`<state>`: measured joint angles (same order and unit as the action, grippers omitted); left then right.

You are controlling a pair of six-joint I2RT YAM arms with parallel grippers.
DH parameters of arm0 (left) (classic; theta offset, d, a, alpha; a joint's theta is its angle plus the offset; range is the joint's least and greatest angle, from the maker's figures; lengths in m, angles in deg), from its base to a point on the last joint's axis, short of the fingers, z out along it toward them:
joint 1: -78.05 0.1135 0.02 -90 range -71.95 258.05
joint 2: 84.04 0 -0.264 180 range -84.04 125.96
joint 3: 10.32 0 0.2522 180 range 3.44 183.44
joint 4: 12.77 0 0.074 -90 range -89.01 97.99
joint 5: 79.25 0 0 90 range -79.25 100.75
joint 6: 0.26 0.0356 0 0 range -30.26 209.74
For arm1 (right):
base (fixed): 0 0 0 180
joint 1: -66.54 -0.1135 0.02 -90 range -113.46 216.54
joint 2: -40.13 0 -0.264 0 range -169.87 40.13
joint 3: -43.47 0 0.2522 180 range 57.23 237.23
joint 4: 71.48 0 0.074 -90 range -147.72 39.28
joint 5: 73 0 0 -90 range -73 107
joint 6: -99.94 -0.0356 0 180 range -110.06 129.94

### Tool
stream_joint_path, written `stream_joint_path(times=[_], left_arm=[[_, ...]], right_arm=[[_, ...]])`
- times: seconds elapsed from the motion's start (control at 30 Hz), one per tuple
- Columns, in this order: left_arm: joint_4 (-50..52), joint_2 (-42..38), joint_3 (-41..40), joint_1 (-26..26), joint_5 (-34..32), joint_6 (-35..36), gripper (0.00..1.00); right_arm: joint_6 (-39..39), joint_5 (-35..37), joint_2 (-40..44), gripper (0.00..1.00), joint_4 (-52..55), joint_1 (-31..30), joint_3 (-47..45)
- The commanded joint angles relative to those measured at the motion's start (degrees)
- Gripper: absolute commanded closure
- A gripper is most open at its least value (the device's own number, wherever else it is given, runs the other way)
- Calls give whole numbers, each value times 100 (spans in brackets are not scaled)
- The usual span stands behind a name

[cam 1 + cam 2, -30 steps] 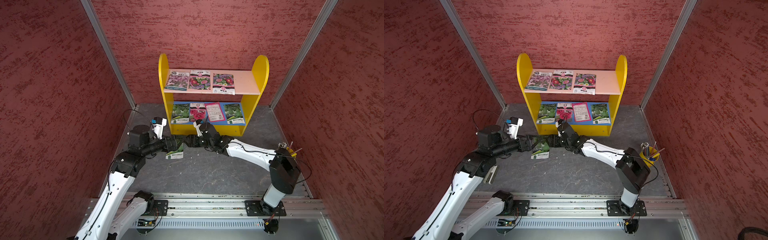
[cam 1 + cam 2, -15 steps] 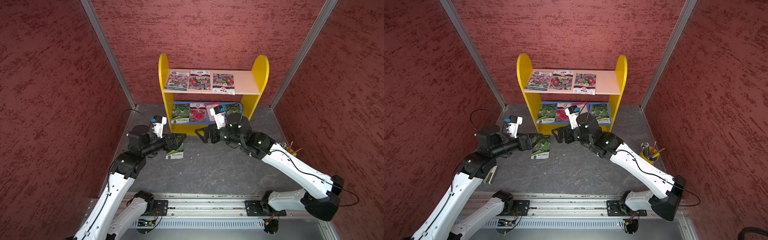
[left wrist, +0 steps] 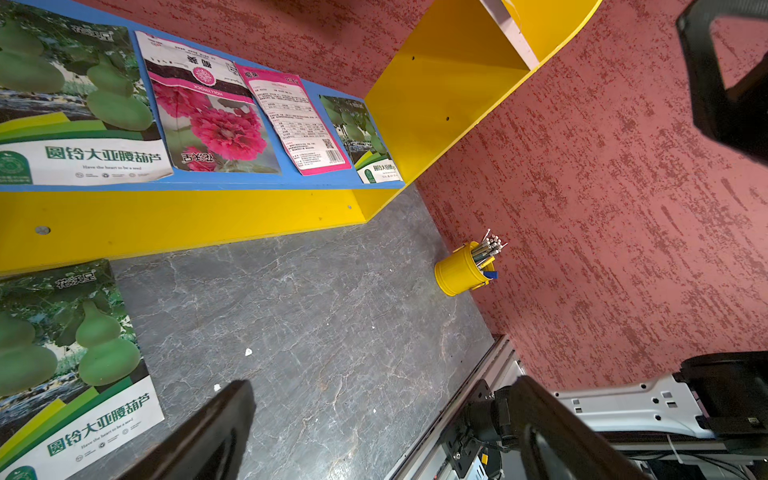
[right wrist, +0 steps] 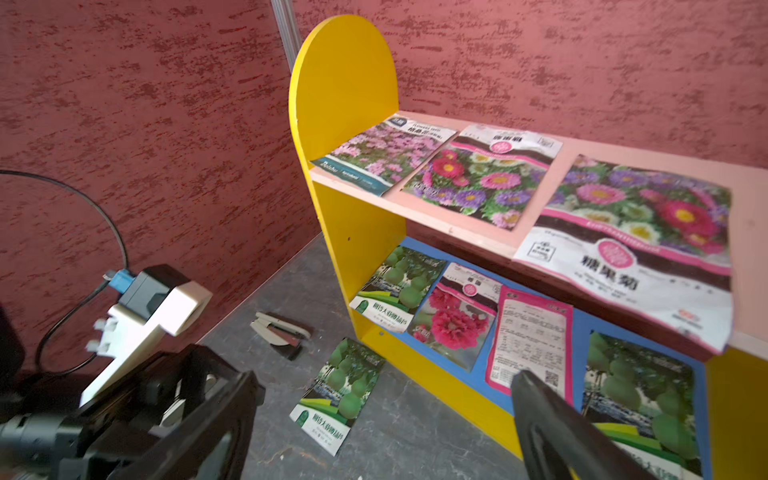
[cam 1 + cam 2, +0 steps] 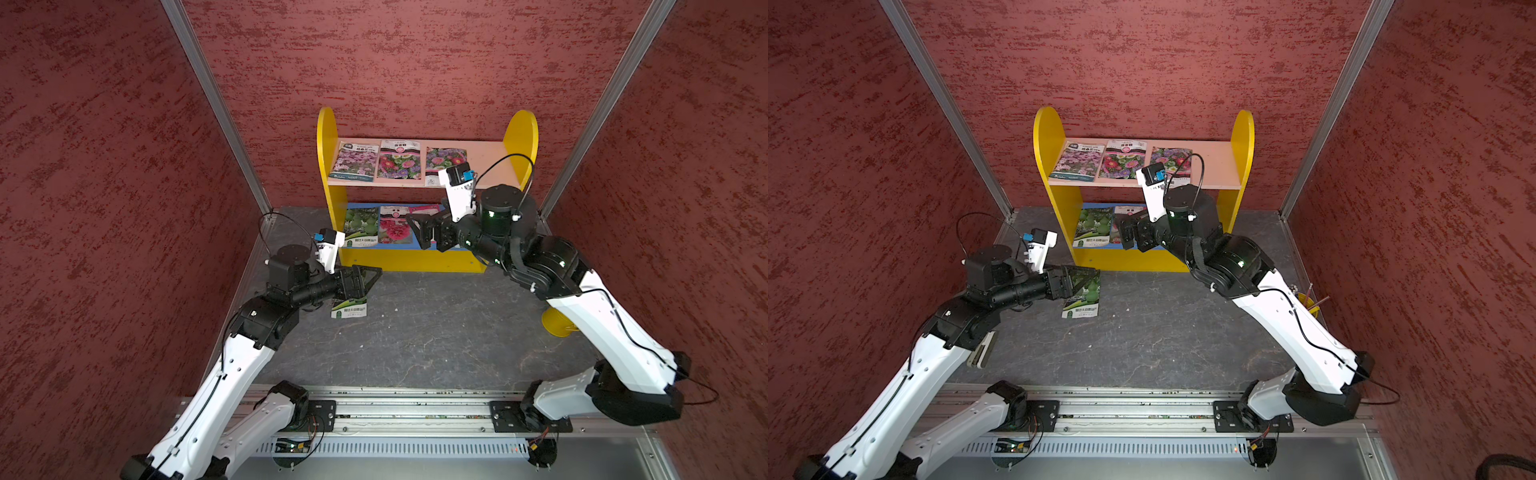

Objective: Take the seed bag off the shelf
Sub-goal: Place the seed packet at the center of the board, then pick up the seed packet from the shelf.

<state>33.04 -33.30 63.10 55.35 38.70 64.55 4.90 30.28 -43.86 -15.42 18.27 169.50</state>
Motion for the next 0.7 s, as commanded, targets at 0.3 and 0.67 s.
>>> stream_joint_path(times=[0.3,0.67], left_arm=[[-28,5,209,-558,-481,67,0],[-14,0,152,-797,-672,47,0]], right_arm=[[858,701,-1684,2,531,651,2282],[381,-151,-2892,2,1139,1682,3749]])
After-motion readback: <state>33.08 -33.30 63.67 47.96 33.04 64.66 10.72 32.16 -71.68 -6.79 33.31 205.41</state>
